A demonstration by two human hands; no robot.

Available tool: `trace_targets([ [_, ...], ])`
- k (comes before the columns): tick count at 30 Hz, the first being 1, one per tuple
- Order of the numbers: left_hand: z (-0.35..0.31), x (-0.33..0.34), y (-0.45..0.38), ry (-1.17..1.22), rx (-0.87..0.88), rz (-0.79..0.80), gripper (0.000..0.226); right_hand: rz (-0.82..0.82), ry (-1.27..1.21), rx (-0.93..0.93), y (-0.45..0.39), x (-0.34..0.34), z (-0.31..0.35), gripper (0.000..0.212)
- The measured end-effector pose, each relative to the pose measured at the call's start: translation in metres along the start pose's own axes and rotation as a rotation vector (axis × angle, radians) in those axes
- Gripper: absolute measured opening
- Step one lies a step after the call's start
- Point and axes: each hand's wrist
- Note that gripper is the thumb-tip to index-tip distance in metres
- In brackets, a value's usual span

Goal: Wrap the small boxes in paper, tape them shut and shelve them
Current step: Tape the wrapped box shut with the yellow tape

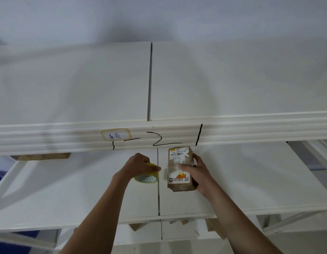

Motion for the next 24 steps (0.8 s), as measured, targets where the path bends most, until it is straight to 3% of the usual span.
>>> trace_targets([
  [10,-0.009,0.010,0.006,0.192,-0.006,0.113,0.044,0.151,-0.218,-0.003,0.009,0.001,-0.001,0.056],
  [14,-0.018,0.012,0.007,0.284,-0.004,0.142,0.045,0.095,-0.279,0.062,0.005,-0.002,-0.005,0.066],
  [16,-0.022,0.011,0.009,0.306,0.007,0.128,0.048,0.122,-0.271,0.075,0.009,-0.001,-0.001,0.049],
  [19,-0.025,0.008,0.008,0.294,0.021,0.085,0.046,0.145,-0.317,0.105,0.013,0.000,0.001,0.033],
  [24,-0.027,0.010,0.006,0.093,0.035,-0.034,0.049,0.109,-0.126,0.091,0.004,-0.004,-0.009,0.039],
])
Point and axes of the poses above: each hand's wrist, its own y-axis away from the middle knuckle, its own x-axis out of the palm, z = x × y, and after that the axes turned 8 degrees about -x, right-handed
